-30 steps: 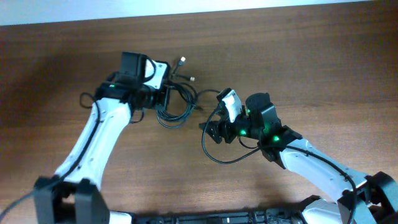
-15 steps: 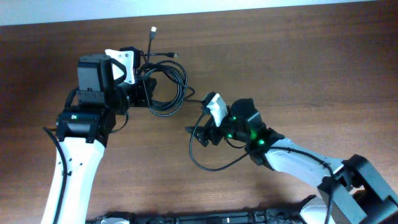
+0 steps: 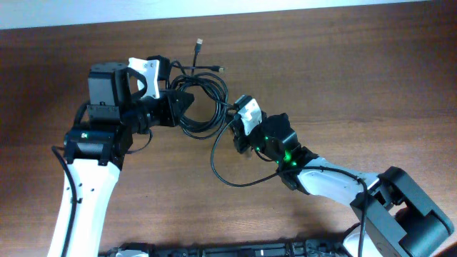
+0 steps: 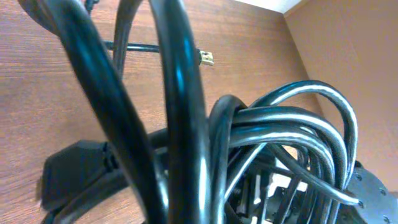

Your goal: Untangle cables

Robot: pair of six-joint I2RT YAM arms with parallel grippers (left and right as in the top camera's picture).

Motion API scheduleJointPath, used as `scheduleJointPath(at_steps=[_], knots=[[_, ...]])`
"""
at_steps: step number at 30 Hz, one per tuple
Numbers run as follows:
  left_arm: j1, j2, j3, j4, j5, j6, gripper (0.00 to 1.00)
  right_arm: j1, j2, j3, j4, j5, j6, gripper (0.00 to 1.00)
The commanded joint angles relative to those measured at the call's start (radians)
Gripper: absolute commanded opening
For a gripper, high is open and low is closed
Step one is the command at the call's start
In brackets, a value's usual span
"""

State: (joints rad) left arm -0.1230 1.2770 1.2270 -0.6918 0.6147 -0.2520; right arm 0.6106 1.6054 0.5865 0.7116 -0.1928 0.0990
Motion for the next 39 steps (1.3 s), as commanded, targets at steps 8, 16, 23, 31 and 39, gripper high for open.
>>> scheduleJointPath(at_steps=[8,16,23,31,39], knots=[[0.002,-0.022,0.014,-0.064,-0.482,-0.174,0.0,0.003,-0.283,0.007,0.098,-0.649,0.385,0.04],[-0.17,0.044,0.011,-0.11,-0.477,-0.235,0.0,0.003,-0.296,0.008,0.349,-0.09,0.447,0.04],[-0.267,0.092,0.011,-0.096,-0.387,-0.415,0.0,0.005,-0.288,0.097,0.232,0.25,0.479,0.04],[-0.309,0.148,0.011,0.024,-0.219,-0.517,0.0,0.005,-0.163,0.245,0.145,0.344,0.478,0.04],[-0.254,0.148,0.011,0.071,-0.191,-0.84,0.0,0.005,-0.097,0.246,0.104,0.347,0.429,0.04]])
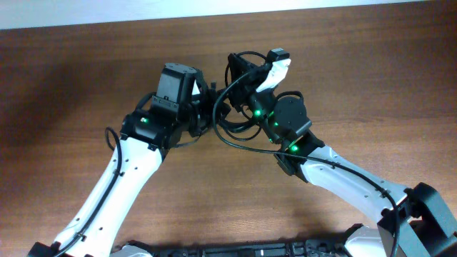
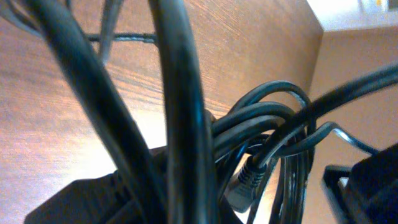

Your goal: Untangle cables

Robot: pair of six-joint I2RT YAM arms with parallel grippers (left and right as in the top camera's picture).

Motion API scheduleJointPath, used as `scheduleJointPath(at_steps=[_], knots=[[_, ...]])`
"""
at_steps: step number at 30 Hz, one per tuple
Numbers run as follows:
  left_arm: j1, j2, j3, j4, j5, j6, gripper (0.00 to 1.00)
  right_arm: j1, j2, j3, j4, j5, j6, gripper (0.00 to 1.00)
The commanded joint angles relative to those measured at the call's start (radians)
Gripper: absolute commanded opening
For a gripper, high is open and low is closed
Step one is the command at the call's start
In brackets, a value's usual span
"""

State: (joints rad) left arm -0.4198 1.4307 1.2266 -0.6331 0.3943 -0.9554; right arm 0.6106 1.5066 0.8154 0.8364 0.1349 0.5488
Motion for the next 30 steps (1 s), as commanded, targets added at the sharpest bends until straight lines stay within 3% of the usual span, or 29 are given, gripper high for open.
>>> scheduleJointPath(at_steps=[1,3,6,9,10,11,14,18,23,27,30], knots=[[0.063,-0.006,0.012,0.012,0.034,-0.149,0.0,0.005,0.002,0.017,-0.051,0.019,-0.021,0.04],[0.121,-0.006,0.012,0.012,0.04,-0.158,0.0,0.005,0.002,0.017,-0.105,0.0,-0.029,0.04],[0.196,-0.006,0.012,0.036,0.043,-0.152,0.0,0.005,0.002,0.017,-0.153,-0.185,-0.108,0.04],[0.207,-0.006,0.012,0.142,0.117,-0.037,0.0,0.005,0.002,0.017,-0.273,-0.318,-0.107,0.04],[0.206,-0.006,0.012,0.163,0.114,-0.039,0.0,0.005,0.002,0.017,-0.34,-0.354,-0.107,0.08],[0.206,-0.006,0.012,0.167,0.114,-0.039,0.0,0.005,0.002,0.017,-0.387,-0.368,-0.108,0.16],[0.207,-0.006,0.012,0.166,0.082,-0.039,0.0,-0.001,0.001,0.017,-0.438,-0.369,-0.108,0.89],[0.21,-0.006,0.012,0.15,0.018,-0.074,0.0,-0.058,-0.016,0.017,-0.443,-0.55,-0.108,0.91],[0.322,-0.006,0.012,0.061,-0.036,-0.381,0.0,-0.09,-0.015,0.016,-0.514,-0.866,-0.139,0.92],[0.351,-0.006,0.012,-0.047,-0.029,-0.701,0.0,-0.052,-0.014,0.013,-0.688,-0.852,-0.298,0.92],[0.351,-0.006,0.012,-0.056,0.101,-0.702,0.0,0.009,0.001,0.008,-0.682,-0.597,-0.361,0.92]])
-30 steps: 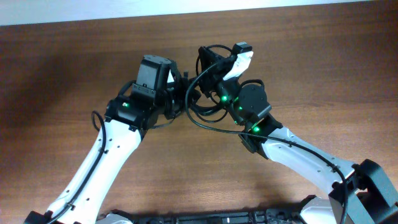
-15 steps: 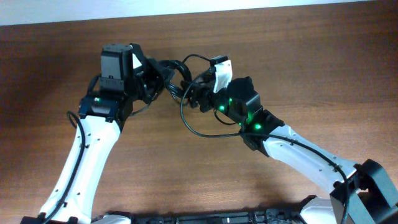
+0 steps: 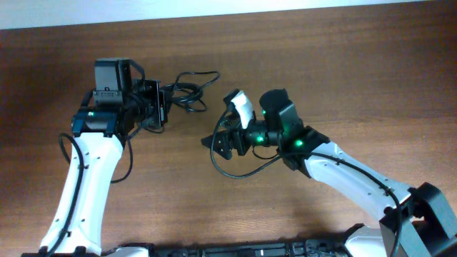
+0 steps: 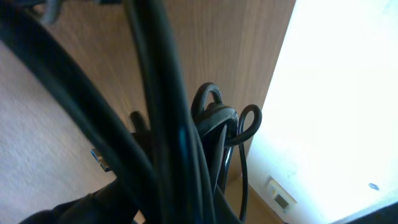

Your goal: Untangle cables

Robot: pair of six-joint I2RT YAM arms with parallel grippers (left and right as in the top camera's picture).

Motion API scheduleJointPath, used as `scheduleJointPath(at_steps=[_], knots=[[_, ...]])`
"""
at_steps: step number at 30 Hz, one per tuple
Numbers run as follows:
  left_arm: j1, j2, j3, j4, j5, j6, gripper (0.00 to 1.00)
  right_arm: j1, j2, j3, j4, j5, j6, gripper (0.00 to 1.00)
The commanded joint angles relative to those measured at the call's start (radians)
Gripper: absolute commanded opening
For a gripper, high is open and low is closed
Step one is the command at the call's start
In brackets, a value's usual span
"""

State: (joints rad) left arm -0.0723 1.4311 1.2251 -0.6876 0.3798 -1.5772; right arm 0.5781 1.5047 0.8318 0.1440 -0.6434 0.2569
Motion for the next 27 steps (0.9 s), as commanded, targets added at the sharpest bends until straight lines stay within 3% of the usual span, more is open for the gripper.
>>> scheduleJointPath(at_steps=[1,3,4,6,9,10,11,12,13,15,20,25,27], knots=[[0.003,-0.006,0.013,-0.014,0.181,-0.08,0.0,0.068,0.014,-0.009,0.031,0.244,-0.069,0.92],[0.002,-0.006,0.014,-0.015,0.229,-0.087,0.0,0.106,0.041,-0.009,0.088,0.307,-0.069,0.92],[-0.005,-0.006,0.013,-0.022,0.24,-0.096,0.0,0.119,0.056,-0.009,0.129,0.383,-0.069,0.99],[-0.024,-0.006,0.013,-0.042,0.255,-0.106,0.0,0.13,0.091,-0.009,0.214,0.583,-0.065,0.99],[-0.066,-0.006,0.013,-0.043,0.265,-0.106,0.0,0.128,0.142,-0.009,0.282,0.7,-0.066,0.99],[-0.079,-0.006,0.013,-0.042,0.264,-0.106,0.0,0.129,0.153,-0.009,0.293,0.701,-0.066,0.92],[-0.086,-0.006,0.013,-0.042,0.264,-0.106,0.0,0.129,0.153,-0.009,0.291,0.7,-0.066,0.72],[-0.087,-0.006,0.013,-0.04,0.259,-0.105,0.0,0.129,0.151,-0.009,0.274,0.676,-0.065,0.22],[-0.084,-0.006,0.013,-0.039,0.232,-0.105,0.0,0.129,0.15,-0.009,0.235,0.645,-0.045,0.04],[-0.072,-0.006,0.013,-0.026,0.152,-0.089,0.0,0.129,0.147,-0.009,0.073,0.519,0.05,0.04],[0.014,-0.006,0.013,0.035,0.043,-0.045,0.0,0.129,0.147,-0.009,-0.271,0.287,0.1,0.04],[0.044,-0.006,0.013,0.126,-0.176,-0.054,0.0,0.129,0.147,-0.009,-0.279,0.284,0.1,0.04],[0.051,-0.006,0.014,0.156,-0.231,-0.139,0.0,0.129,0.147,-0.009,-0.279,0.284,0.1,0.04]])
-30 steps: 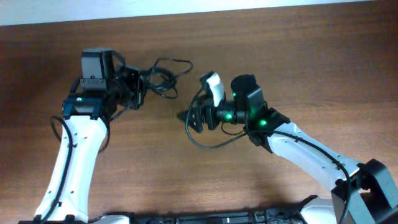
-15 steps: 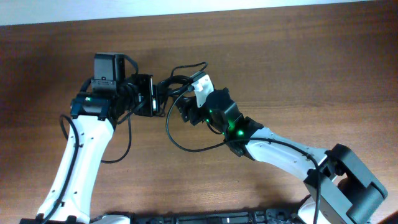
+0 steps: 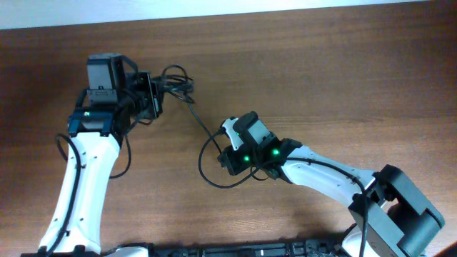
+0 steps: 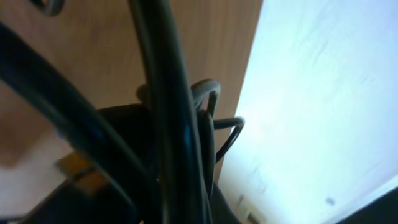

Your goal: Untangle cables

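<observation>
A tangled bundle of black cables (image 3: pixel 174 81) hangs at the far left of the table, and my left gripper (image 3: pixel 154 97) is shut on it. One thin black strand (image 3: pixel 202 121) runs taut from the bundle down to my right gripper (image 3: pixel 226 154), which is shut on it near the table's middle. From there the cable continues as a loose loop (image 3: pixel 211 178) on the wood. In the left wrist view only blurred black cables (image 4: pixel 177 118) fill the frame close up, and the fingers are hidden behind them.
The wooden table (image 3: pixel 343 78) stretches to the right and front. Its far edge meets a white wall (image 3: pixel 235 6). My right arm (image 3: pixel 335 175) lies across the front right.
My right gripper has dropped lower and slightly right, toward the table. A strand now stretches straight between it and the bundle. The left gripper and bundle have shifted a little left and farther back.
Both grippers were first at one tangle in the upper middle. Then they were pressed close together around it. Then they stood apart, the left with the bundle, the right with a loop. Now one strand is drawn out between them.
</observation>
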Robot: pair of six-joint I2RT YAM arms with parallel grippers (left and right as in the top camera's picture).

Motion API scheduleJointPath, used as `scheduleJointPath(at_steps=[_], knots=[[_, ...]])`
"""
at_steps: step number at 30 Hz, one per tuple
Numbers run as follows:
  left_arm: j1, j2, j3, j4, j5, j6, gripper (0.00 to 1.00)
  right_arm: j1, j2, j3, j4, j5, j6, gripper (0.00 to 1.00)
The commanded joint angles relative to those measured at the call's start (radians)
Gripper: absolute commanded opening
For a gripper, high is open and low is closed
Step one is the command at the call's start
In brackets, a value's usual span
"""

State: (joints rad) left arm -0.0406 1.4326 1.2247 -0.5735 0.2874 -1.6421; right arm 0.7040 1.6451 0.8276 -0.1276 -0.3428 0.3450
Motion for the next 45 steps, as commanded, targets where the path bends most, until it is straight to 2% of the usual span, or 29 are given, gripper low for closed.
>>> scheduleJointPath(at_steps=[1,3,4,9,11,14,15,16,17,18,19,20,21,23,24,26,27,29,30,31,32,33,35,36,37,40,42,44,45], knots=[[0.03,-0.008,0.014,0.05,-0.155,-0.117,0.01,0.003,0.007,-0.005,-0.008,-0.017,0.012,0.04],[0.051,-0.008,0.014,0.059,-0.158,-0.22,0.02,0.003,0.007,-0.005,-0.008,-0.017,0.012,0.04],[0.053,-0.008,0.014,0.069,-0.158,-0.232,0.02,0.003,0.007,-0.005,-0.008,-0.017,0.012,0.04],[0.053,-0.008,0.014,0.08,-0.157,-0.204,0.03,0.003,0.007,-0.005,-0.008,-0.017,0.012,0.05],[0.053,-0.008,0.014,0.08,-0.145,-0.12,0.02,-0.002,0.006,-0.004,-0.007,-0.013,0.012,0.34],[0.053,-0.008,0.014,0.088,-0.126,0.049,0.02,-0.082,-0.015,-0.002,-0.012,-0.014,0.012,0.34],[0.053,-0.008,0.014,0.107,-0.097,0.109,0.01,-0.129,-0.029,-0.002,-0.016,-0.029,0.012,0.45],[0.05,-0.008,0.014,0.125,0.007,0.194,0.0,-0.182,-0.043,-0.002,-0.011,-0.08,0.012,0.61],[0.044,-0.008,0.014,0.125,0.045,0.233,0.0,-0.212,-0.048,-0.002,0.002,-0.134,0.01,0.72],[0.036,-0.008,0.014,0.125,0.07,0.269,0.0,-0.239,-0.049,-0.002,0.034,-0.222,-0.012,0.77],[0.018,-0.008,0.014,0.125,0.076,0.272,0.0,-0.264,-0.048,-0.002,0.111,-0.383,-0.076,0.82],[0.004,-0.008,0.014,0.125,0.076,0.229,0.0,-0.266,-0.048,-0.002,0.159,-0.436,-0.103,0.86],[-0.014,-0.008,0.014,0.125,0.077,0.155,0.0,-0.251,-0.048,-0.002,0.221,-0.438,-0.106,1.0],[-0.045,-0.008,0.014,0.13,0.096,0.068,0.0,-0.208,-0.027,-0.002,0.302,-0.312,-0.106,0.98],[-0.063,-0.008,0.014,0.151,0.12,0.052,0.0,-0.179,-0.011,-0.002,0.331,-0.166,-0.105,0.99],[-0.091,-0.008,0.014,0.22,0.169,0.067,0.0,-0.169,-0.008,-0.002,0.351,-0.022,-0.09,0.99],[-0.092,-0.008,0.014,0.222,0.166,0.09,0.0,-0.188,-0.015,-0.002,0.349,-0.027,-0.046,0.99],[-0.074,-0.008,0.014,0.222,0.158,0.345,0.0,-0.248,-0.041,-0.002,0.315,-0.111,0.016,0.99],[-0.065,-0.008,0.014,0.221,0.158,0.615,0.01,-0.302,-0.063,-0.002,0.285,-0.192,0.058,0.98],[-0.063,-0.008,0.014,0.216,0.162,0.84,0.1,-0.364,-0.077,-0.002,0.264,-0.32,0.087,0.99],[-0.064,-0.008,0.014,0.196,0.163,0.953,0.25,-0.416,-0.078,-0.002,0.262,-0.454,0.087,0.99],[-0.071,-0.008,0.014,0.153,0.162,0.993,0.37,-0.481,-0.077,-0.002,0.231,-0.581,0.087,0.99],[-0.089,-0.008,0.014,0.124,0.162,0.992,0.57,-0.568,-0.077,-0.002,0.132,-0.604,0.076,0.99],[-0.105,-0.008,0.014,0.117,0.161,0.993,0.64,-0.59,-0.077,-0.002,0.11,-0.604,0.075,0.98],[-0.129,-0.008,0.014,0.111,0.161,0.993,0.68,-0.608,-0.077,-0.002,0.092,-0.604,0.075,0.99],[-0.238,0.012,0.014,0.098,0.069,1.003,0.68,-0.607,-0.077,-0.003,0.077,-0.604,0.075,0.99],[-0.312,0.04,0.014,0.109,0.06,1.109,0.68,-0.599,-0.077,-0.003,0.077,-0.603,0.075,0.99],[-0.352,0.058,0.014,0.103,0.024,1.231,0.8,-0.599,-0.077,-0.003,0.074,-0.603,0.075,0.98],[-0.351,0.055,0.014,0.092,-0.023,1.236,0.86,-0.599,-0.077,-0.003,0.074,-0.603,0.075,0.99]])
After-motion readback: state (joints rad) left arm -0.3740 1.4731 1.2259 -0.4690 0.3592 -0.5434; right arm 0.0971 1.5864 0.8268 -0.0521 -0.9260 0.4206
